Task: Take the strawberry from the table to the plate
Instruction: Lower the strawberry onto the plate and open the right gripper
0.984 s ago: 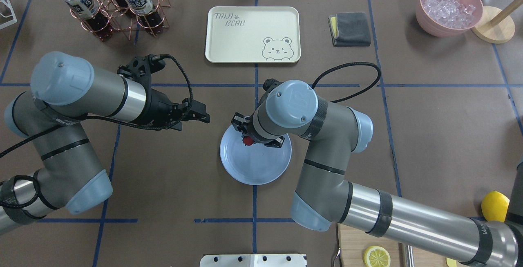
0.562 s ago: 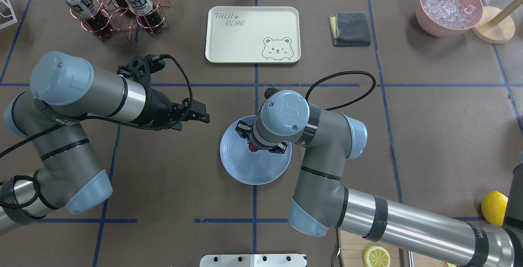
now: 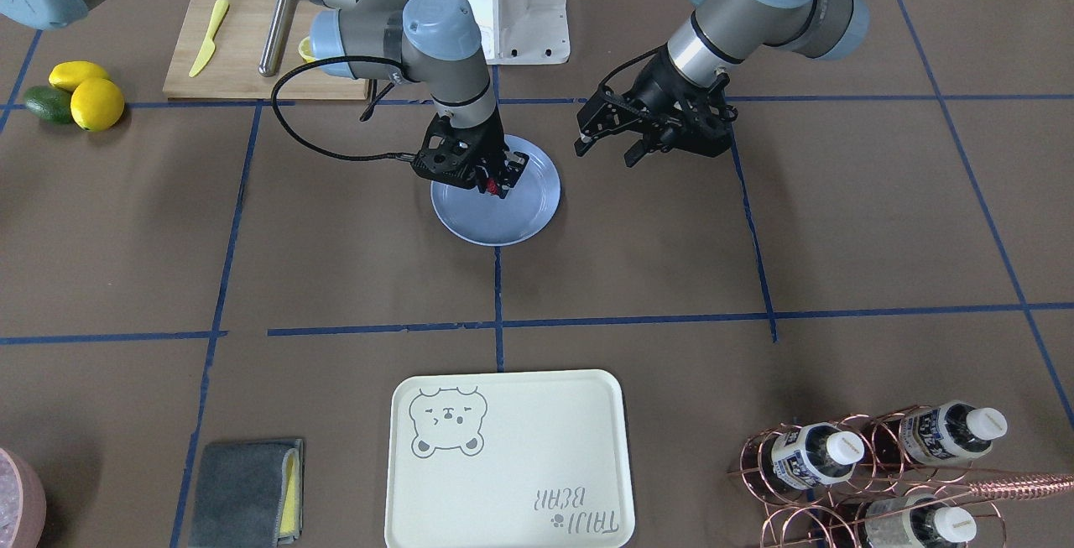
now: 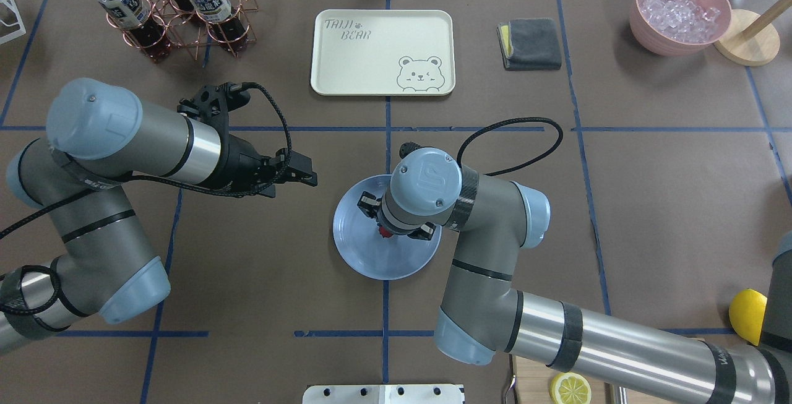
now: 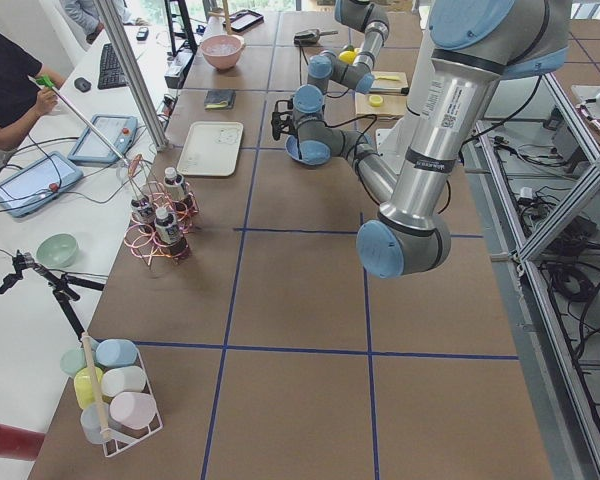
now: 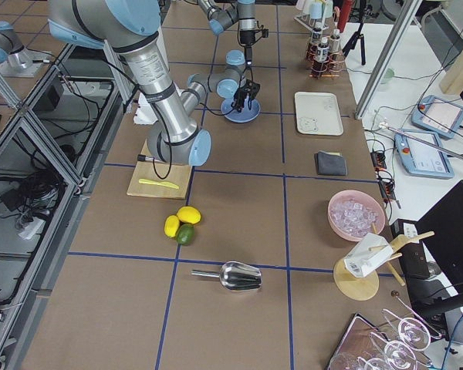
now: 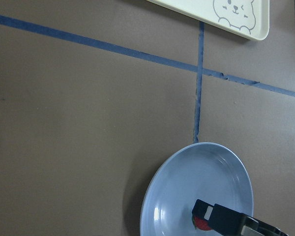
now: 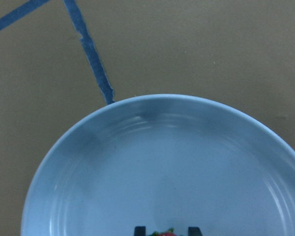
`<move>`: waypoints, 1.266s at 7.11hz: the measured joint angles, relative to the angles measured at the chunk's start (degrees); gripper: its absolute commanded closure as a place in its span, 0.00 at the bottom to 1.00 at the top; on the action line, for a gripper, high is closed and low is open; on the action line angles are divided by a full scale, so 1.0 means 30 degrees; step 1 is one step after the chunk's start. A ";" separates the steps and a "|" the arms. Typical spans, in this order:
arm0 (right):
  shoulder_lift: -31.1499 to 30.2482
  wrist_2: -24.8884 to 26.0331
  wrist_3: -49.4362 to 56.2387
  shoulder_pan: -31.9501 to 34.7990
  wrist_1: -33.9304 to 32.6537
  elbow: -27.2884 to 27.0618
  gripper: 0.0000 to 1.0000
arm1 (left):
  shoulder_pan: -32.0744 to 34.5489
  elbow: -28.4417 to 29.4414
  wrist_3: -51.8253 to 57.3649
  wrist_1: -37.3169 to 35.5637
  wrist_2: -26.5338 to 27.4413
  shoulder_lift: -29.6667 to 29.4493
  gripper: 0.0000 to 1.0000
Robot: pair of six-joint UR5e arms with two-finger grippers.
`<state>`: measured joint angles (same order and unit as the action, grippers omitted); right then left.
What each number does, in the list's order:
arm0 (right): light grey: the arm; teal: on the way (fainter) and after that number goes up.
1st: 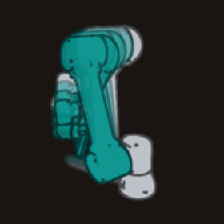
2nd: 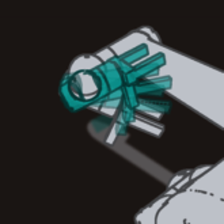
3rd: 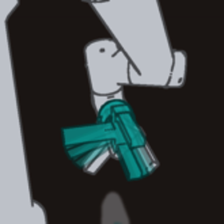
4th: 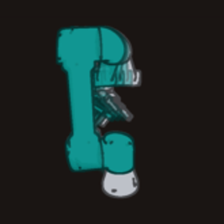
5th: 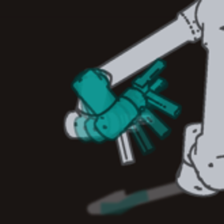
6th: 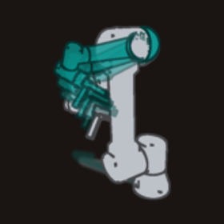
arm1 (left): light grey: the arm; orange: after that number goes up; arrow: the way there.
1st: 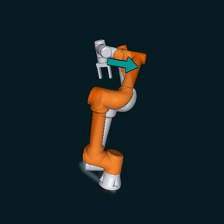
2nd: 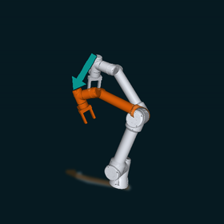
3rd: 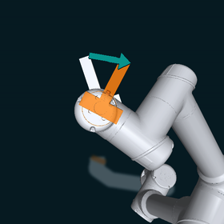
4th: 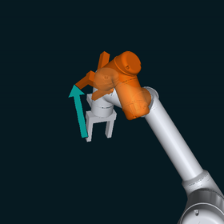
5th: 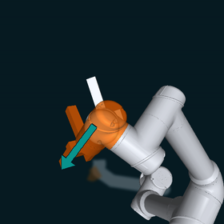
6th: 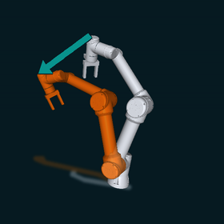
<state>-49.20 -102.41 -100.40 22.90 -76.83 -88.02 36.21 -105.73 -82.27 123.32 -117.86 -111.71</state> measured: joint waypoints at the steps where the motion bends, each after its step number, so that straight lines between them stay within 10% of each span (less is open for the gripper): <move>1: 0.0021 0.0003 0.0000 0.0004 -0.0073 0.0007 0.62 | 0.0000 0.0000 0.0000 -0.0002 0.0000 0.0000 0.12; 3: 0.0105 0.0025 -0.0017 0.0012 -0.0668 0.0012 0.57 | 0.0000 -0.0016 0.0000 0.0003 0.0000 0.0000 0.12; 5: 0.0131 0.0034 -0.0019 0.0012 -0.1080 0.0011 0.00 | -0.0001 -0.0012 0.0000 0.0004 0.0000 0.0000 0.12; 9: 0.0001 -0.0171 0.0140 0.0360 -0.1486 -0.0868 0.00 | 0.0093 -0.0044 0.0007 0.0018 0.0008 0.0069 0.12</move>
<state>-49.20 -102.92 -99.98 23.98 -81.29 -90.62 36.49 -105.86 -82.25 123.37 -117.84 -111.50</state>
